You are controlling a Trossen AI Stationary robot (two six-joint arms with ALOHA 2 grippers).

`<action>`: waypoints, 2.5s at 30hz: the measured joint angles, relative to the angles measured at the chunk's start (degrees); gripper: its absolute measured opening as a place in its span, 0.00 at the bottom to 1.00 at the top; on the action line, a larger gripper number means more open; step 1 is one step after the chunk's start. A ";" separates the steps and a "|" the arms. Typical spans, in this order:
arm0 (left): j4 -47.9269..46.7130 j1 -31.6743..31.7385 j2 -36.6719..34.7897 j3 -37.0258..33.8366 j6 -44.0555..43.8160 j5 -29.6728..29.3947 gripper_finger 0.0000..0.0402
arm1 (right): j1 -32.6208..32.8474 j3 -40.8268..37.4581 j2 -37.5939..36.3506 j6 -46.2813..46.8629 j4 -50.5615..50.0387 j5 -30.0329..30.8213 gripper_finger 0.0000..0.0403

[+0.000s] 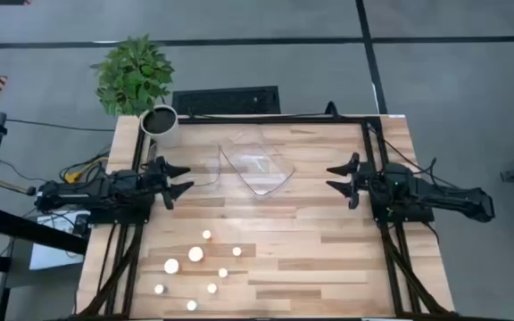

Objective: Pick and place medicine bottles into bin by pill shape (circle, oval)

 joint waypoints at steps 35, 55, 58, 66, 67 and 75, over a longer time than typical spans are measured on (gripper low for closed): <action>0.00 0.00 -0.02 0.02 0.00 0.02 0.67 | 0.00 -0.02 0.00 0.00 0.00 -0.02 0.56; 0.00 -0.01 -0.02 0.02 0.00 0.00 0.67 | 0.02 -0.01 -0.01 0.00 -0.01 -0.01 0.56; 0.03 -0.01 -0.02 0.02 0.00 0.02 0.67 | 0.01 -0.01 0.00 0.01 0.00 -0.01 0.56; 0.72 -0.01 -0.01 -0.07 -0.85 0.09 0.67 | 0.02 -0.01 -0.01 5.06 0.10 -0.02 0.56; 0.72 -0.02 0.00 -0.07 -1.20 0.09 0.67 | 0.00 -0.01 -0.01 6.66 0.11 -0.01 0.56; 0.87 0.00 -0.02 -0.07 -3.93 0.02 0.67 | 0.00 0.00 0.00 13.38 0.15 -0.02 0.56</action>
